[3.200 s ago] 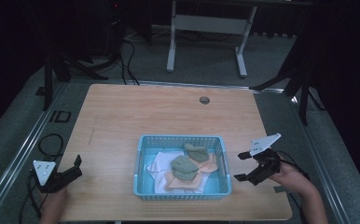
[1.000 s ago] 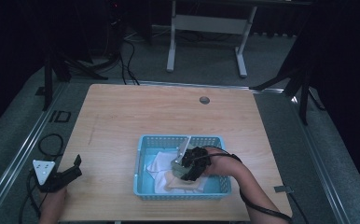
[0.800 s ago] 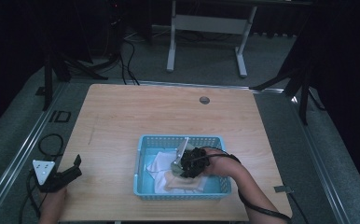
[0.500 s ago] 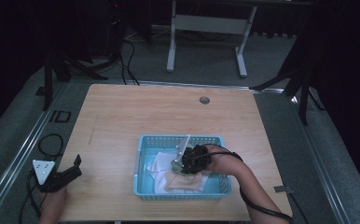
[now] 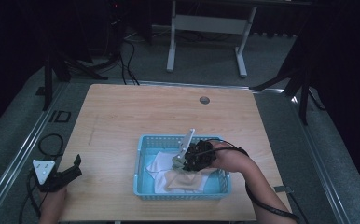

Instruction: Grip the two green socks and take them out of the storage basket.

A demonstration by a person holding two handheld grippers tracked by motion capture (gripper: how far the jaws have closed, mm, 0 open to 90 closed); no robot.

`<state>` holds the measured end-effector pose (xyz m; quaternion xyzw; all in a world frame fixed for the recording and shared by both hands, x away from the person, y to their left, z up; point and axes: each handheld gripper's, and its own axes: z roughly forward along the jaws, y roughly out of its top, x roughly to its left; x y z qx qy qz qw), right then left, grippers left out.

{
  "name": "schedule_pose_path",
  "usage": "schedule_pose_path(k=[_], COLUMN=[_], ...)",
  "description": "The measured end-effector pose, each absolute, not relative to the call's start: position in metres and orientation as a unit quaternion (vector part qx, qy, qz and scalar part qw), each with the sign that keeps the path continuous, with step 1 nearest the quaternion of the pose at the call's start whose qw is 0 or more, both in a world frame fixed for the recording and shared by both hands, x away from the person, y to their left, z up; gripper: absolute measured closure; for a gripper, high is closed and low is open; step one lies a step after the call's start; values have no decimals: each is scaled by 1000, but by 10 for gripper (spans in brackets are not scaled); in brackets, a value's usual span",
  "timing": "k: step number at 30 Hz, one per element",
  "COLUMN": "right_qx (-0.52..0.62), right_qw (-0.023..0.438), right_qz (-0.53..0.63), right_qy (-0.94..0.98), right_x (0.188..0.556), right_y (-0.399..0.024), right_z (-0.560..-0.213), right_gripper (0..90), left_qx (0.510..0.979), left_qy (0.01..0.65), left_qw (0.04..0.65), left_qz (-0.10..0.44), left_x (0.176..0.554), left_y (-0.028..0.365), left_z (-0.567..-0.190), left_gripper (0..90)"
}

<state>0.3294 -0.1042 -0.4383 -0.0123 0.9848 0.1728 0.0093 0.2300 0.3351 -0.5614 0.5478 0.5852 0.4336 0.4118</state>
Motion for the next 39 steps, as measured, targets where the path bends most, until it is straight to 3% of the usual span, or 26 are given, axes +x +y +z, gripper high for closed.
schedule_pose_path(k=[17, 30, 39], right_qx=[4, 69, 131], right_qw=[49, 66, 64], right_qz=[203, 187, 162], right_qy=[978, 978, 976], right_x=[325, 327, 332], right_y=[-150, -223, -283], right_z=[-380, -381, -402], right_gripper=[836, 836, 835], left_qx=[548, 550, 550], left_qy=[585, 585, 586], left_qw=[411, 408, 405], left_qz=[434, 434, 435], left_x=[230, 231, 231], left_y=[335, 335, 334], left_z=[-561, -561, -561], left_gripper=[5, 5, 5])
